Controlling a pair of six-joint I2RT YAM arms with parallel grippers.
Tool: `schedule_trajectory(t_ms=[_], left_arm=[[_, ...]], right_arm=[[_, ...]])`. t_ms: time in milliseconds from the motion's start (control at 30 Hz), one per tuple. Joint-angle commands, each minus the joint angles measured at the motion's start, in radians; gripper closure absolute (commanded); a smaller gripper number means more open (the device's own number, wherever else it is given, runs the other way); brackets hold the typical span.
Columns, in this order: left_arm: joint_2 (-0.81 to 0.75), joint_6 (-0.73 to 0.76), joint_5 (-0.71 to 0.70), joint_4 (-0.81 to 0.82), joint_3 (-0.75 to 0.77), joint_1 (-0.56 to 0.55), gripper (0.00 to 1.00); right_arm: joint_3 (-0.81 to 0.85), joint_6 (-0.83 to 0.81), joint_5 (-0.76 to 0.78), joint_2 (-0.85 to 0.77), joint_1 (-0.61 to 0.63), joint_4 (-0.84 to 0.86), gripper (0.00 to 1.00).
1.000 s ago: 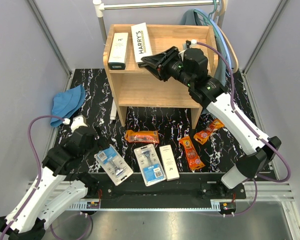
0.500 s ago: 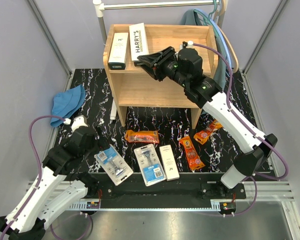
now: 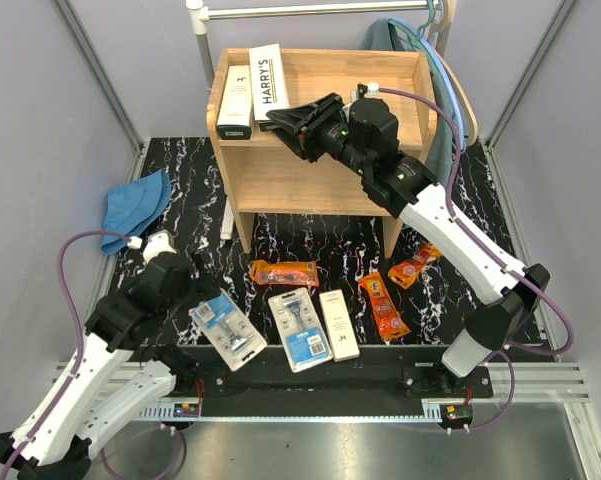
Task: Place and organize the shaving razors onto the shelf
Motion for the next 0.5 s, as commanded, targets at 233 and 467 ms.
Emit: schedule_trajectory(t_ms=[233, 467], left_arm=[[-0.015, 0.02, 0.013, 0.046, -0.008, -0.005, 0.01], [-0.014, 0.023, 0.018, 0.049, -0.011, -0.005, 0.01]], right_arm=[[-0.066, 0.04, 0.038, -0.028, 0.037, 0.141, 0.57], [-0.103, 0.026, 0.104, -0.061, 0.041, 0.164, 0.56]])
